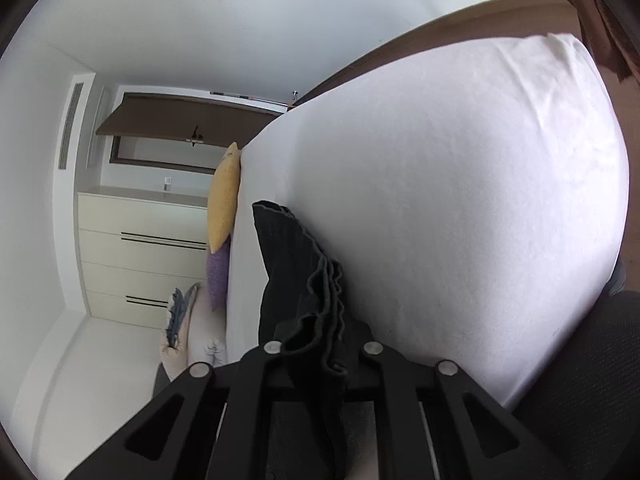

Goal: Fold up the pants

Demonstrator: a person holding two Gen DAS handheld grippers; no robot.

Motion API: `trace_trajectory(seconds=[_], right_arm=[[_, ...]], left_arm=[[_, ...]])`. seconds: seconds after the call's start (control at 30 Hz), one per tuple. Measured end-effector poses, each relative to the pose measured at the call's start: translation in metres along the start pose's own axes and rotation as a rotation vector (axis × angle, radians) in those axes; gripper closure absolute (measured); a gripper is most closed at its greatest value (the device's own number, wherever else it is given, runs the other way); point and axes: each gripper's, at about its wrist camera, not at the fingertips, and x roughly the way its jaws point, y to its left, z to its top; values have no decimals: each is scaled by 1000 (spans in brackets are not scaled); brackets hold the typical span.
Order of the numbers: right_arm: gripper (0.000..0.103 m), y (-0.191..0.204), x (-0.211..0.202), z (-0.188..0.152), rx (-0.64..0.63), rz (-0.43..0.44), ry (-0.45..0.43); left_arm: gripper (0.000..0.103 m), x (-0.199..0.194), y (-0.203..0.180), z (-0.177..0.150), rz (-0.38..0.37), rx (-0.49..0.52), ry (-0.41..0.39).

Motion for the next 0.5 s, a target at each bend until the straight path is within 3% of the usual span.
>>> trace_trajectory(seconds=[0.17, 0.27, 0.37, 0.5], right_arm=[[93, 35, 1, -13, -179, -49, 17], [93, 75, 10, -36, -354, -58, 56], [93, 122, 25, -82, -580, -51, 127], [93, 167, 52, -174, -918, -52, 245]], left_arm=[[92, -3, 3, 2, -12, -6, -5], [92, -8, 2, 4, -3, -15, -11], [92, -17, -1, 6, 2, -16, -36], [92, -32, 0, 9, -54, -50, -72]])
